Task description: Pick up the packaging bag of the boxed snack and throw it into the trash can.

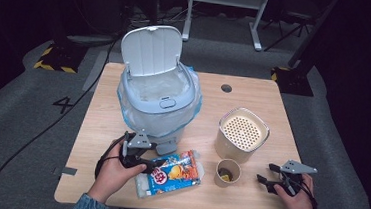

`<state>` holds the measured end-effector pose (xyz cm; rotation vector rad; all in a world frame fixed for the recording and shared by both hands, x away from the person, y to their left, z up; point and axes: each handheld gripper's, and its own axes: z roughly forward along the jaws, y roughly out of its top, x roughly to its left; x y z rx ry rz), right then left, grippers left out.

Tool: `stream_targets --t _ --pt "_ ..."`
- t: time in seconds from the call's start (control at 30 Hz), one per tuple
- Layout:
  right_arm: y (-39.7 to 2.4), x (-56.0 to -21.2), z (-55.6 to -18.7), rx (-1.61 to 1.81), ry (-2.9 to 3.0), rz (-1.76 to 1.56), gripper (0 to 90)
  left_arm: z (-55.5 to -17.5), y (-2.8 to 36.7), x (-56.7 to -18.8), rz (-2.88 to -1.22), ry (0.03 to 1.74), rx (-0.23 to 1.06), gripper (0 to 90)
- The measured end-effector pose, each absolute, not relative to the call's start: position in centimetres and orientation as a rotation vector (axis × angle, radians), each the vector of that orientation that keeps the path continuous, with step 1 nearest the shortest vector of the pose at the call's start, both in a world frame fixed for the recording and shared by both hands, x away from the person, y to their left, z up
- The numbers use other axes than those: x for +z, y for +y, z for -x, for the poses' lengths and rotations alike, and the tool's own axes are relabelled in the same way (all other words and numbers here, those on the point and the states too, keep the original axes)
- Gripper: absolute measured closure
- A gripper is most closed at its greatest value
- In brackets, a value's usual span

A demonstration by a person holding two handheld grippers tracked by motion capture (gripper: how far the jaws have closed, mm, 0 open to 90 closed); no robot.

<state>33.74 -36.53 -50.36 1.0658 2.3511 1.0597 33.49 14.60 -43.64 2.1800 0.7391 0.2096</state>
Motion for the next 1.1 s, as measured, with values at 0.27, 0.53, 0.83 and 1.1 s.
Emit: stream_targets --t 0.27,0.53,0.83,1.1 --pt "-36.5 -50.4 -33.7 1.059 2.351 -1.066 28.7 -34.7 13.9 -45.6 -2.274 0.763 0.192 45.8" --pt "-36.5 -50.4 -33.7 1.06 2.351 -1.066 28.7 -35.5 12.7 -46.6 -2.375 0.753 0.113 57.6" --pt "-36.5 -50.4 -33.7 1.06 2.351 -1.066 28.7 -35.9 12.6 -46.7 -2.41 0.753 0.034 74.9" --pt "-36.5 -50.4 -33.7 1.06 2.351 -1.066 28.7 -35.6 13.1 -46.0 -2.386 0.741 0.026 89.2"
